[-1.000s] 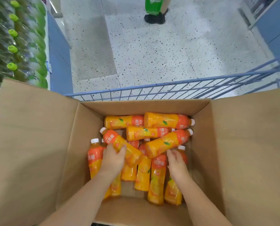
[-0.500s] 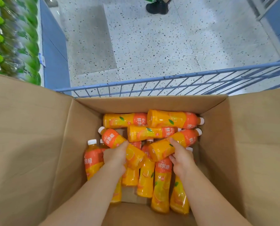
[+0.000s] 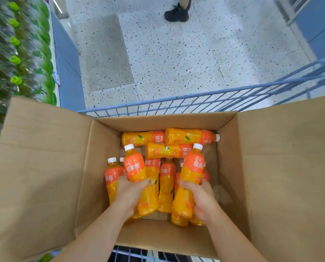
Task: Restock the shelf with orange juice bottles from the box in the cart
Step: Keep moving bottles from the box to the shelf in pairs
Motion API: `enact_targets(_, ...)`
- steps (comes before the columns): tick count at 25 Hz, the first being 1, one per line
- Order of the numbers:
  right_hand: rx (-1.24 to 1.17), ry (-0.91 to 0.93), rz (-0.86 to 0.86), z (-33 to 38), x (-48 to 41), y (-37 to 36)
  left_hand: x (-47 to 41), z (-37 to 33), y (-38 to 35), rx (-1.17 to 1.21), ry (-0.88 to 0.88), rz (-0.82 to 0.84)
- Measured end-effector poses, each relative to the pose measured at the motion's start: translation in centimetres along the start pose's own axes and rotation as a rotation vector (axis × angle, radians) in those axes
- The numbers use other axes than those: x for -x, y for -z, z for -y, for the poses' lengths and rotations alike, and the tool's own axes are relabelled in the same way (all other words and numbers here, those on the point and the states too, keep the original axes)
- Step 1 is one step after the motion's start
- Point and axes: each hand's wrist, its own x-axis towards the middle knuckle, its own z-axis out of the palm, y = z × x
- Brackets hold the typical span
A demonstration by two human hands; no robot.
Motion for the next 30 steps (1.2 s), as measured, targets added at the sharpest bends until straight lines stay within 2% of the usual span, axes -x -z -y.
enact_targets(3,0.162,0.108,0.022,0.9,3.9,0.2,4.1,-1.1,1.7,-0.047,-0.064,0.037)
enact_targets(8,0.295,0.219,0.057,3.5,10.1,0.4,9.4,-3.2,3.8,-0.083,-0.174,0.023)
enact_targets(15,0.425,0.457,0.108,7.3,18.4,-1.3,17.1,-6.1,7.5,-0.025,-0.315,-0.131)
enact_targets(23,0.629,0.73,0.348,11.8,24.6,-8.7,23.8,-6.4,14.7,0.168,-0.406,-0.443)
enact_targets(30,0.776,0.954,0.618,11.8,34.6,-19.1,32.1,-4.8,26.0,0.366,-0.516,-0.75)
